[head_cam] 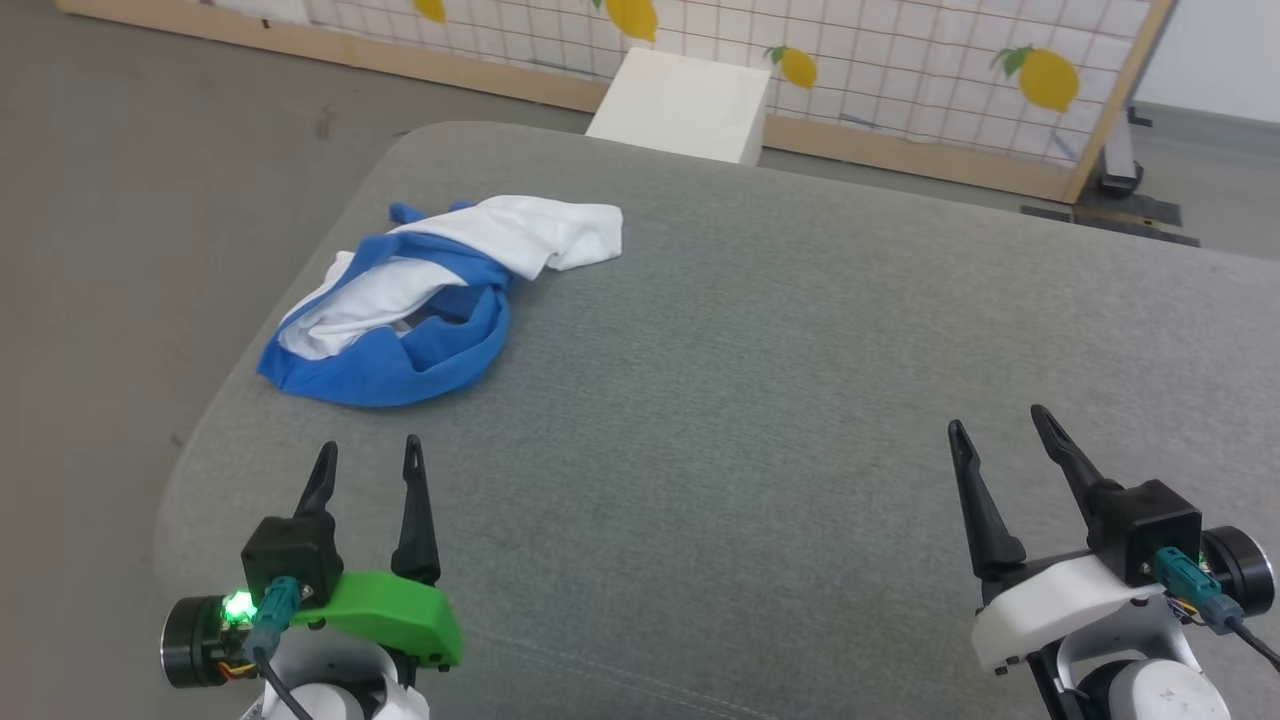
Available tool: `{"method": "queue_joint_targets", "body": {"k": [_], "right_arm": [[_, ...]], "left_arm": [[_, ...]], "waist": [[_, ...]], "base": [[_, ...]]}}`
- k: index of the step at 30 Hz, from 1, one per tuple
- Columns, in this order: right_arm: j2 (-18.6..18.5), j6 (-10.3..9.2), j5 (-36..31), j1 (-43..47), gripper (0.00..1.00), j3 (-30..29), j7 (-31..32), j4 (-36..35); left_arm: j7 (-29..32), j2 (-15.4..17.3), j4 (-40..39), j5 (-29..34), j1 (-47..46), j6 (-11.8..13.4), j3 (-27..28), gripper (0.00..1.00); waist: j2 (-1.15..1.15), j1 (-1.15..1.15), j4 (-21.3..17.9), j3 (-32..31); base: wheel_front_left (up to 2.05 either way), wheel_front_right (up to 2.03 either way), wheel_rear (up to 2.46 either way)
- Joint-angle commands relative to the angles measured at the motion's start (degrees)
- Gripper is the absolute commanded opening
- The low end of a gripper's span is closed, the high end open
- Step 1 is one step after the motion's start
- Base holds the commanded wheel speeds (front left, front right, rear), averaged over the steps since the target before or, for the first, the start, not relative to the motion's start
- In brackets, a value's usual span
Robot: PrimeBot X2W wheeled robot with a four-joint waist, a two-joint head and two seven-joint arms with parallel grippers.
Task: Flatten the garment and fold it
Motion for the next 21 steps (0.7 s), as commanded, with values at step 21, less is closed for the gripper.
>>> {"method": "queue_joint_targets", "body": {"k": [21], "right_arm": [[0.1, -0.06, -0.3, 0.9, 1.0, 0.3, -1.3, -1.2]], "left_arm": [[-3.1, 1.2, 0.0, -2.4, 1.2, 2.4, -0.5, 1.0]], "waist": [[0.0, 0.0, 6.5, 0.3]], "base": [[0.0, 0.0, 0.0]]}}
